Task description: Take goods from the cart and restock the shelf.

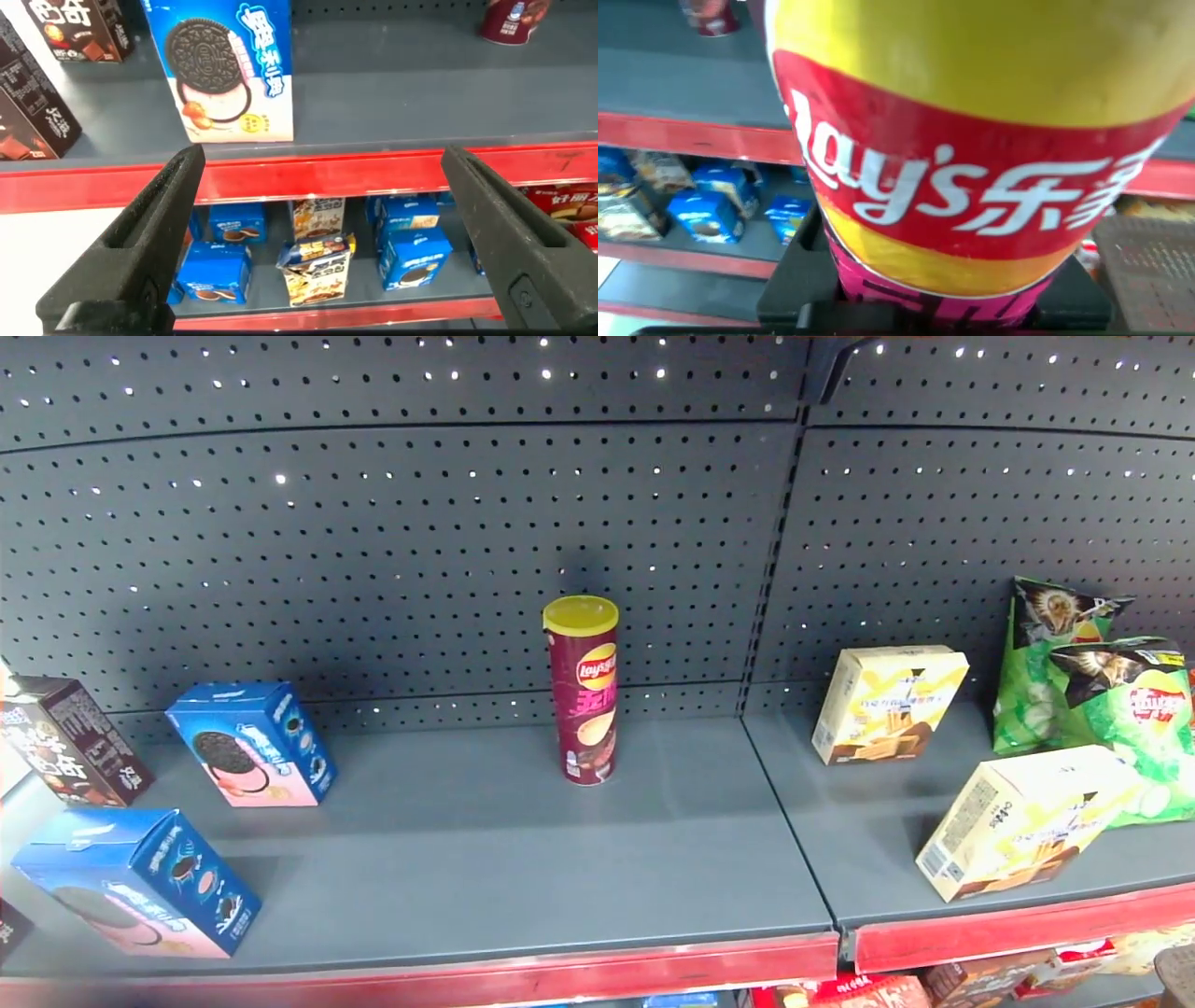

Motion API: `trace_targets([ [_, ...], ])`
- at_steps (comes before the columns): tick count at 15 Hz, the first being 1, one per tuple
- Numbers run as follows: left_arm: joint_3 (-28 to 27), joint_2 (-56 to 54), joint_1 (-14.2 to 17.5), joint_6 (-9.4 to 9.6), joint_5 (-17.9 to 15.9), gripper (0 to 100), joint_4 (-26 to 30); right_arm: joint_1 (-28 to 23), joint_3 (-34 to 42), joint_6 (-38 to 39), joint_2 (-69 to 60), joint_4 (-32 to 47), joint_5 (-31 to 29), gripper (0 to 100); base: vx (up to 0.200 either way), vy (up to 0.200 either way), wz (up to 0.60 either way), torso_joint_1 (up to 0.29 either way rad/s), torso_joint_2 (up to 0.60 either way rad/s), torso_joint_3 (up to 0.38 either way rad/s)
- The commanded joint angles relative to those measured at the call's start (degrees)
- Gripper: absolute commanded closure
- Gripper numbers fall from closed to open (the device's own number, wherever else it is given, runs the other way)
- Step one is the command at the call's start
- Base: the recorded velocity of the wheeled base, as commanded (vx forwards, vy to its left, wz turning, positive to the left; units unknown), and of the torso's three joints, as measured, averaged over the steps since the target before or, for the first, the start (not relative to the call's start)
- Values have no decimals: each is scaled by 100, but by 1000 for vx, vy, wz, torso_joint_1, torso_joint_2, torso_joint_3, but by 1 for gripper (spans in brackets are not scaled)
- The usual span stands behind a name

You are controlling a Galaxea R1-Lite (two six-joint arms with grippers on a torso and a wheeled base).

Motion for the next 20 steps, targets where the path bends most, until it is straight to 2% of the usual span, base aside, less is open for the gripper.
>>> trace_targets([
  [1, 0, 8, -5, -6, 1, 0, 0, -81, -35, 3, 24, -13, -25, 100, 0, 0, 0, 0, 0, 0],
  [10, -9, 8, -5, 38, -8, 0, 0, -125, -193, -59, 24, 162, 115, 100, 0, 0, 0, 0, 0, 0],
  [14, -18, 105, -57, 108, -69, 0, 18, -230, -466, -85, 24, 892, 115, 100, 0, 0, 0, 0, 0, 0],
  [15, -18, 202, -75, 205, -139, 0, 18, -230, -554, -85, 24, 1112, 107, 100, 0, 0, 0, 0, 0, 0],
  [16, -18, 202, -75, 205, -139, 0, 18, -230, -554, -85, 24, 1112, 107, 100, 0, 0, 0, 0, 0, 0],
  [17, -26, 290, -145, 451, -324, 0, 18, -388, -624, -112, 68, 1147, -16, 100, 0, 0, 0, 0, 0, 0],
  [18, -88, 316, -101, 451, -298, 0, 18, -573, -642, -112, 68, 1138, -78, 100, 0, 0, 0, 0, 0, 0],
  [19, -800, 703, -136, 442, -350, 0, 167, -705, -650, -112, 59, 1156, -78, 100, 0, 0, 0, 0, 0, 0],
  [20, -800, 703, -136, 442, -350, 0, 167, -705, -650, -112, 59, 1156, -78, 100, 0, 0, 0, 0, 0, 0],
])
